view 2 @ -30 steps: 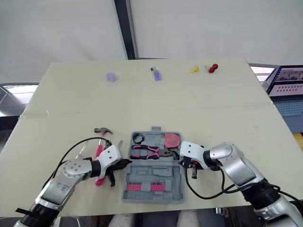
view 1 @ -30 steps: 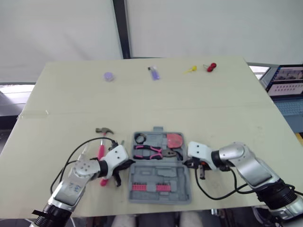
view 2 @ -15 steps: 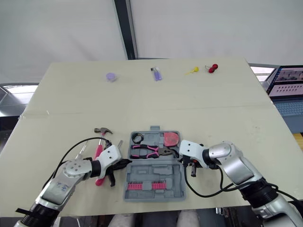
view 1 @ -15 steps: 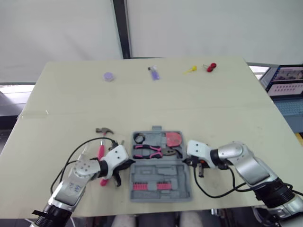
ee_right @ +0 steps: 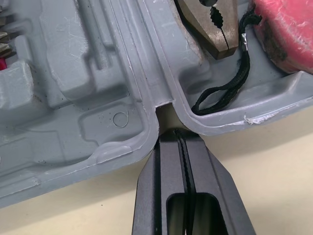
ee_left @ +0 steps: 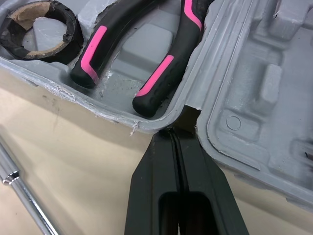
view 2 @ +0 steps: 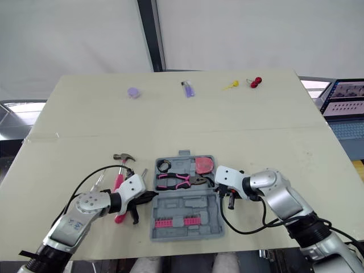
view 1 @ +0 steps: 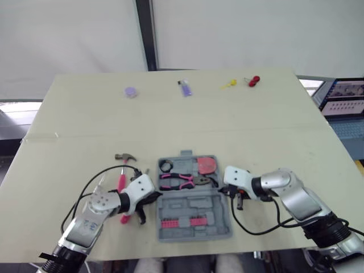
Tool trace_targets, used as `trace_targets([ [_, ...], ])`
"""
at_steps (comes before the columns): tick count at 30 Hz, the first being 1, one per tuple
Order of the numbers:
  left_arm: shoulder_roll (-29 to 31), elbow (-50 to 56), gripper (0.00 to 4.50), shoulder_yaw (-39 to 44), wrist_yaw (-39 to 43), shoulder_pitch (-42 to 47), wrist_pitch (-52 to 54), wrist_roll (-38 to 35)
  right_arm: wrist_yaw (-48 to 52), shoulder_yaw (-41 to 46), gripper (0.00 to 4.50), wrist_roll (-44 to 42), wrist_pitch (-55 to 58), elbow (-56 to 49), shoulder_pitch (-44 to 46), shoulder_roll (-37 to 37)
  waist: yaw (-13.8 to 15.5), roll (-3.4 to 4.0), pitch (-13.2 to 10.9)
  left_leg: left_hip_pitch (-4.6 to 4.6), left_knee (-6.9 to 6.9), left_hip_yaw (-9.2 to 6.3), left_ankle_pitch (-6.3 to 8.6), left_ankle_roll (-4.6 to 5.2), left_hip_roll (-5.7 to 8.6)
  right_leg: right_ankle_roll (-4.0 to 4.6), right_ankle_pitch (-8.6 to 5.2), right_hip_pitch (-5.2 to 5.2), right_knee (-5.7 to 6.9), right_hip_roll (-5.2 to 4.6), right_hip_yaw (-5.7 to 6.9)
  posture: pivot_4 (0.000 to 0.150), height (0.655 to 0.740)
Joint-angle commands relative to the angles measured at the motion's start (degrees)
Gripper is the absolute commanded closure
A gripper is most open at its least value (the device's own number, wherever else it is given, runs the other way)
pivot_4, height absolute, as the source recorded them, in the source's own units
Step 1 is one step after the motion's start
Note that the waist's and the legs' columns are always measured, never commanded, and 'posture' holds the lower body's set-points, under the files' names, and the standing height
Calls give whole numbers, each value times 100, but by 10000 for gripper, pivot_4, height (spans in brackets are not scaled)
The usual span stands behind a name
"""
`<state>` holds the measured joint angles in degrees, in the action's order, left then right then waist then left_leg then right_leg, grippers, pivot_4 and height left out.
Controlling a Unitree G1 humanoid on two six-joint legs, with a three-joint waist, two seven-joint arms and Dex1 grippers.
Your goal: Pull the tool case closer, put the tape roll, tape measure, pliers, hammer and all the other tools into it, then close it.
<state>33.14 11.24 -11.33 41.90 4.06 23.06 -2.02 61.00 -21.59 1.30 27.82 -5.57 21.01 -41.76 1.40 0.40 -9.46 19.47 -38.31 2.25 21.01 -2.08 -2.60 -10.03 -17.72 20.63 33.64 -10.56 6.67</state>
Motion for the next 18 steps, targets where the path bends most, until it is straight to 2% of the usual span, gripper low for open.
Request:
trace_targets([
  [1,-109,161,44513,-123,-22,60,-41,11,-6,34,44950,-71,-106,-208,35,110,0,0,0,0,0,0,0,0,0,0,0,0,0,0,0,1500,7400],
  [18,-109,99,44513,-142,20,111,-52,35,58,-20,44950,-105,71,-364,-38,87,8,0,0,1,1,0,0,0,0,0,0,0,-1,0,0,1500,7400],
])
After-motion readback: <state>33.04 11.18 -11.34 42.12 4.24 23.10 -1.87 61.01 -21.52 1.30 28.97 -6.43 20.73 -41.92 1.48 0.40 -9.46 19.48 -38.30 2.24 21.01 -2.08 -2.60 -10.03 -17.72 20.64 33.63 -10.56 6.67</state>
